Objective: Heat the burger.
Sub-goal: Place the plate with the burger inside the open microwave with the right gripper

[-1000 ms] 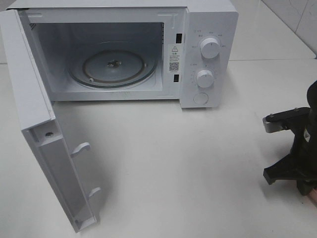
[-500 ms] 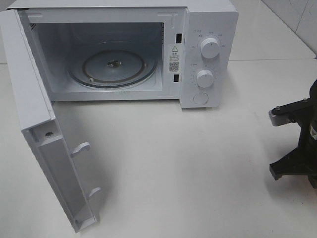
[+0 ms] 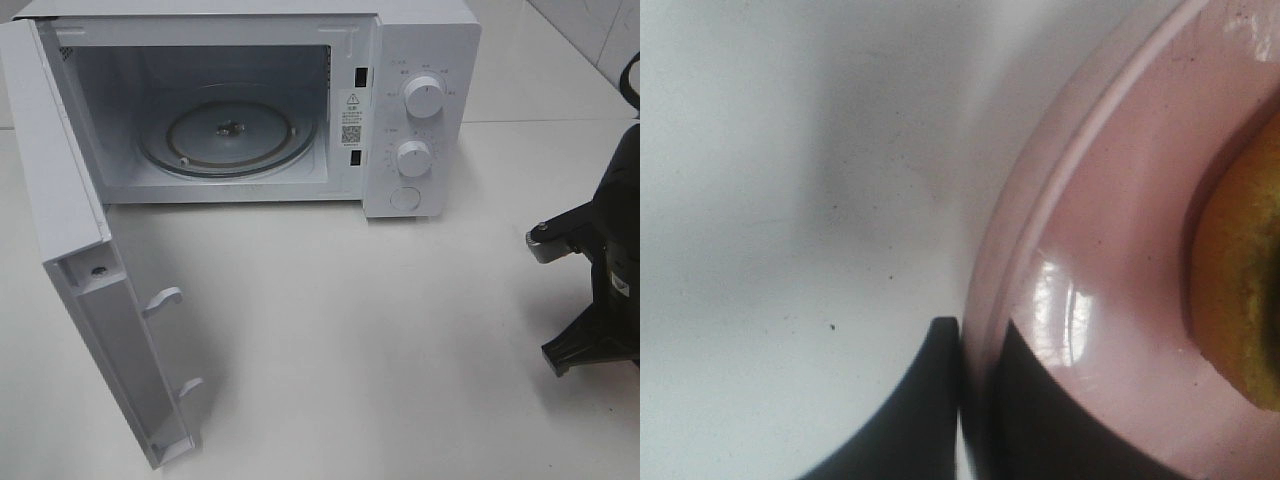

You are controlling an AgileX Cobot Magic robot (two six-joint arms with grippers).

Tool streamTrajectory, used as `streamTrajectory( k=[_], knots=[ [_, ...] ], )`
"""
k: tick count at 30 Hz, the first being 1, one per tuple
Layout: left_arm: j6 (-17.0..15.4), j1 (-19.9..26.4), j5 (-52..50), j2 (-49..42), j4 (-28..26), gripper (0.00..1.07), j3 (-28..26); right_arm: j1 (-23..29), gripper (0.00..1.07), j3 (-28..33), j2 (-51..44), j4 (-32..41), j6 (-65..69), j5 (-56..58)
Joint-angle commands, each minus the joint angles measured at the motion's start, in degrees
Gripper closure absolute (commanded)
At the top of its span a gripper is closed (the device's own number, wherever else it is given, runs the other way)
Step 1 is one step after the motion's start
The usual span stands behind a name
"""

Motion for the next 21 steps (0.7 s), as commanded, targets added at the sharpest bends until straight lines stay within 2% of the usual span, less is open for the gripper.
streamTrajectory(
  k=[1,7,14,17,19,21],
  knots=[
    [0.00,0.06,-0.17,0.06,-0.06,0.09,0.29,1.32,1.07,0.29,-0.86,-2.92,0.57,4.07],
    [0.00,0.06,-0.17,0.06,-0.06,0.09,0.29,4.35,1.07,1.15,-2.46,-3.38,0.57,5.21],
    [0.00,0.06,-0.17,0.06,-0.06,0.09,0.29,10.60,1.07,4.53,-7.16,-3.27,1.60,7.68],
    [0.00,0.06,-0.17,0.06,-0.06,0.09,0.29,11.17,1.07,4.81,-7.73,-3.27,1.72,7.79],
    [0.00,0.06,-0.17,0.06,-0.06,0.09,0.29,14.21,1.07,5.44,-9.68,-3.27,1.89,9.63],
    [0.00,0.06,-0.17,0.06,-0.06,0.09,0.29,14.90,1.07,5.44,-10.08,-3.27,1.89,10.31]
  ],
)
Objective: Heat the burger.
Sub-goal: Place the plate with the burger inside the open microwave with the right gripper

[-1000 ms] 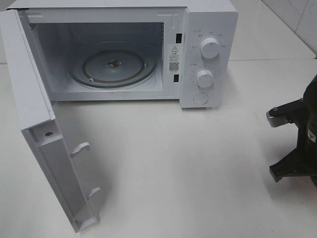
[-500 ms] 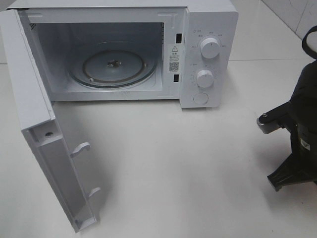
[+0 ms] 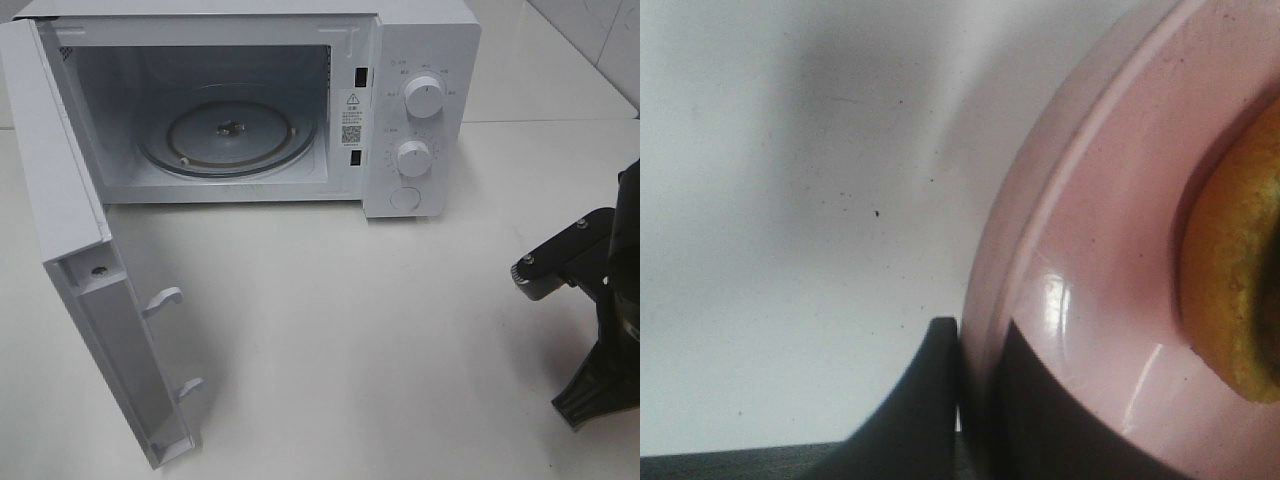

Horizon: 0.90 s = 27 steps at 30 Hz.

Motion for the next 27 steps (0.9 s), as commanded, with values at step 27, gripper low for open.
streamTrajectory(
  k=[27],
  knots=[
    [0.00,0.06,-0.17,0.06,-0.06,0.09,0.29,26.13,1.07,0.23,-4.93,0.17,1.83,11.17]
  ],
)
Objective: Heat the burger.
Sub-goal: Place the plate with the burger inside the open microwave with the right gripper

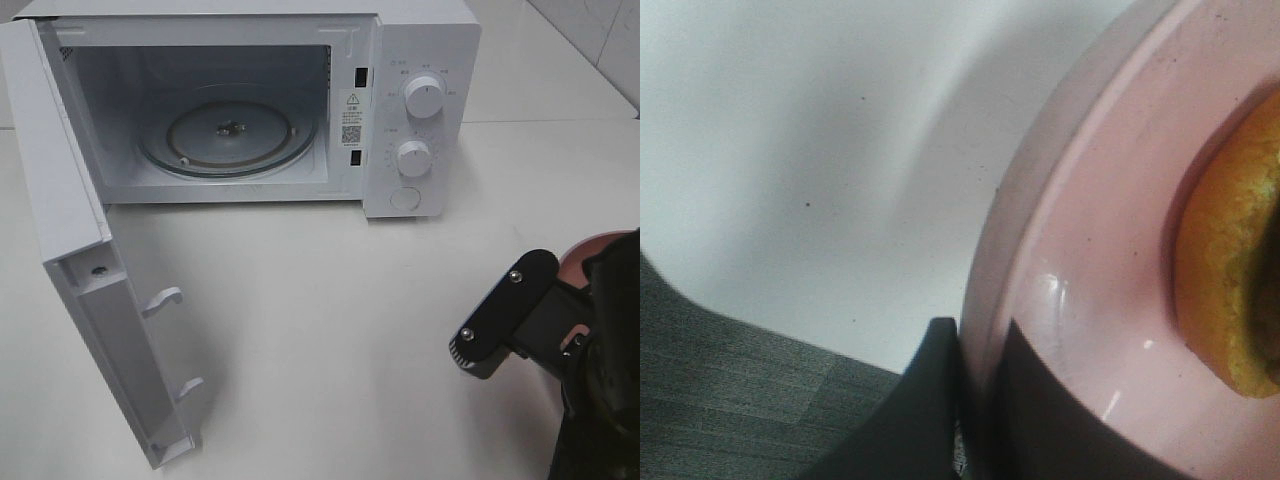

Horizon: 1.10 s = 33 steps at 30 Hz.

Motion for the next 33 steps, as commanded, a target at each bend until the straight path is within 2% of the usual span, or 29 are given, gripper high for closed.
streamTrajectory(
  k=[1,2,5,7,15,24,33],
  knots=[
    [0.00,0.06,-0.17,0.06,-0.06,0.09,0.29,2.81,1.07,0.11,-0.57,-2.52,1.09,4.30],
    [0.00,0.06,-0.17,0.06,-0.06,0.09,0.29,4.58,1.07,0.11,-0.57,-2.41,1.09,4.93],
    [0.00,0.06,-0.17,0.06,-0.06,0.09,0.29,5.44,1.07,0.11,-0.57,-2.41,1.09,5.21],
    [0.00,0.06,-0.17,0.06,-0.06,0.09,0.29,8.42,1.07,0.11,-0.57,-2.41,1.32,6.25],
    [0.00,0.06,-0.17,0.06,-0.06,0.09,0.29,13.29,1.07,0.11,-0.57,-2.64,1.32,6.53],
    [0.00,0.06,-0.17,0.06,-0.06,0.09,0.29,13.75,1.07,0.11,-0.57,-3.38,-0.97,5.84],
    [0.00,0.06,-0.17,0.06,-0.06,0.09,0.29,13.75,1.07,-0.17,-0.57,-7.73,-3.55,5.21]
  ],
)
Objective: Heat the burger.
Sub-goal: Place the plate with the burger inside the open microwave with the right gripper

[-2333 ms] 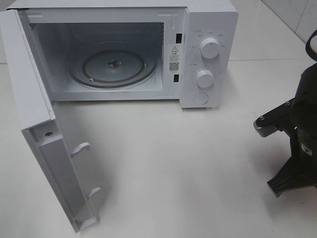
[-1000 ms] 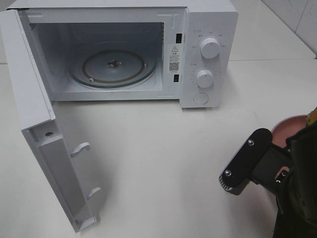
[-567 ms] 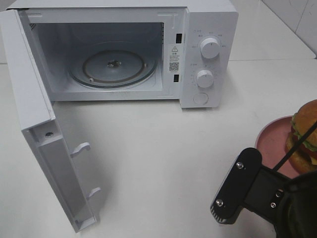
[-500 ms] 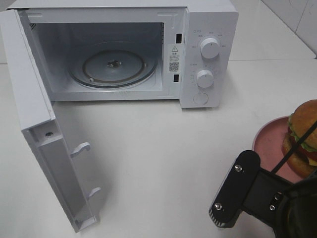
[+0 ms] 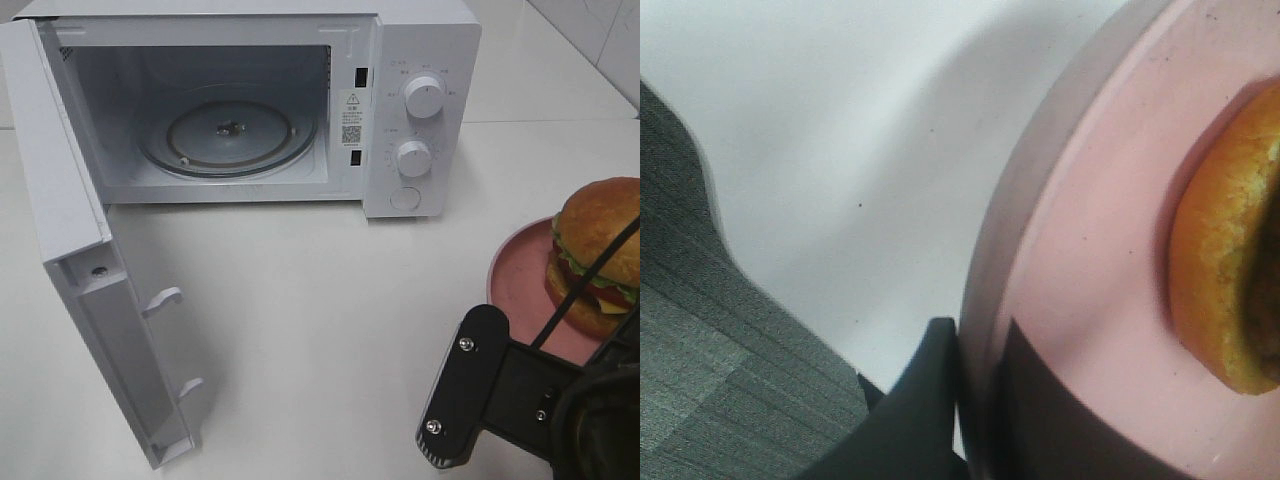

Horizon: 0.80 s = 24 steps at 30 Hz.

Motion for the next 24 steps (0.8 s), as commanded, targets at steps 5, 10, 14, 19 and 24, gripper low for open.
streamTrajectory(
  k=[5,10,14,19,24],
  knots=[
    [0.00,0.06,-0.17,0.06,-0.06,0.09,0.29,0.17,1.07,-0.34,-0.57,-5.33,-1.15,-0.80],
    [0.00,0.06,-0.17,0.06,-0.06,0.09,0.29,0.17,1.07,-0.34,-0.57,-5.44,-7.33,-3.90],
    [0.00,0.06,-0.17,0.06,-0.06,0.09,0.29,0.17,1.07,-0.34,-0.57,-5.79,-10.71,-5.44],
    [0.00,0.06,-0.17,0.06,-0.06,0.09,0.29,0.17,1.07,-0.34,-0.57,-8.42,-13.12,-6.53],
    [0.00,0.06,-0.17,0.06,-0.06,0.09,0.29,0.17,1.07,-0.34,-0.57,-11.00,-13.69,-7.28]
  ],
)
